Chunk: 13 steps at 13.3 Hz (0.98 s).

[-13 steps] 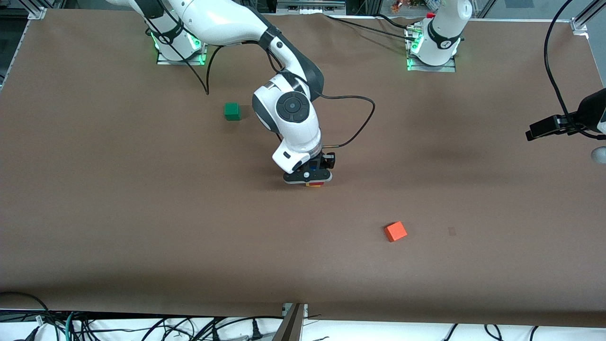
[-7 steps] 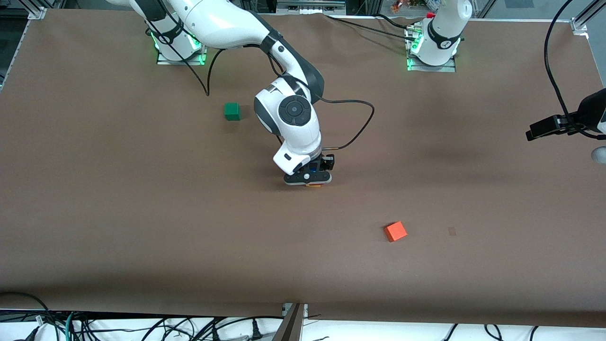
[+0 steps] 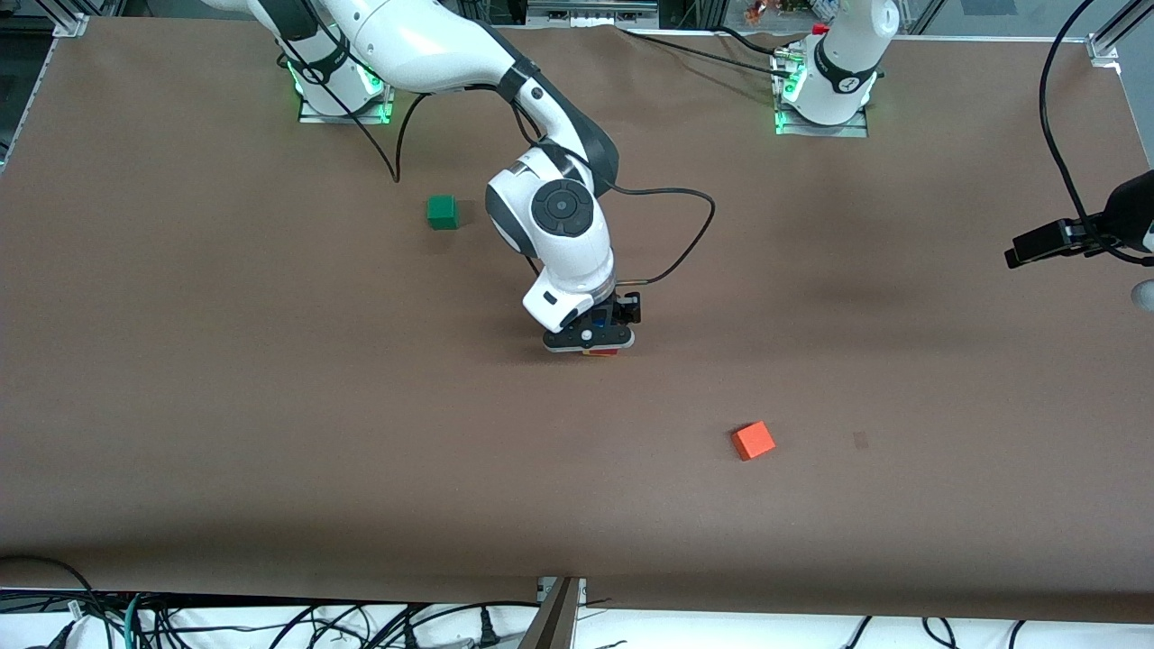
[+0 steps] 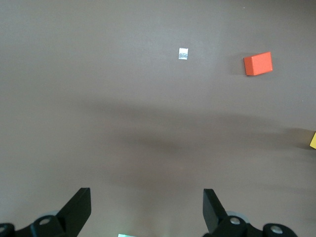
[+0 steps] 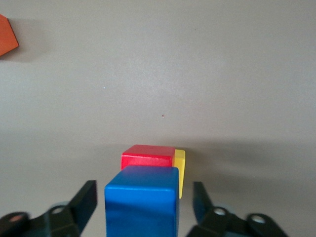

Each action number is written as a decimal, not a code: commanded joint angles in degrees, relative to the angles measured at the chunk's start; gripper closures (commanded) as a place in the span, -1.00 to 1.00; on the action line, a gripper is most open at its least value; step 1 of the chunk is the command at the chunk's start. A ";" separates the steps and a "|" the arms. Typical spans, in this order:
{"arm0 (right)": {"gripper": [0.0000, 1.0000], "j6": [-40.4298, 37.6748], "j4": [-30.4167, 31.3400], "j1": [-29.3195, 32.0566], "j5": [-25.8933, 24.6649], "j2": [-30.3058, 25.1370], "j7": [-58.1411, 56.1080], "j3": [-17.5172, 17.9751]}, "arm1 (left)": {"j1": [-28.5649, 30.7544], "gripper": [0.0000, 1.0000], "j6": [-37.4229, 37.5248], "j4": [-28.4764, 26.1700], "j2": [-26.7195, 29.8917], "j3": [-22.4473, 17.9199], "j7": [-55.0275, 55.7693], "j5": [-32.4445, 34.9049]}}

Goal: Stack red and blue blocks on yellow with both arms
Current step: 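Lower the blue cube onto the red cube and open the right gripper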

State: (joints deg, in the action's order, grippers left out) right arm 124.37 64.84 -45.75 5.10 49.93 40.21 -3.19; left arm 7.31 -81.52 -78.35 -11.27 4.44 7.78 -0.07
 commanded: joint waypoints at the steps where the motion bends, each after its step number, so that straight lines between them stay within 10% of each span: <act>1: -1.00 -0.36 -0.33 -0.48 -0.44 -0.88 0.84 -0.50 | 0.51 -1.00 0.05 0.74 -0.15 0.04 -1.10 -1.25; 13: -1.00 -24.96 3.51 12.09 6.77 -21.16 -6.36 -3.04 | 0.60 -1.00 0.05 0.74 -0.15 0.13 -1.10 -1.25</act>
State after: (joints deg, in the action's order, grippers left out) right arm 101.57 63.33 -33.75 10.68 34.00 35.87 -5.37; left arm 7.39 -81.52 -78.34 -11.27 4.45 7.78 -0.08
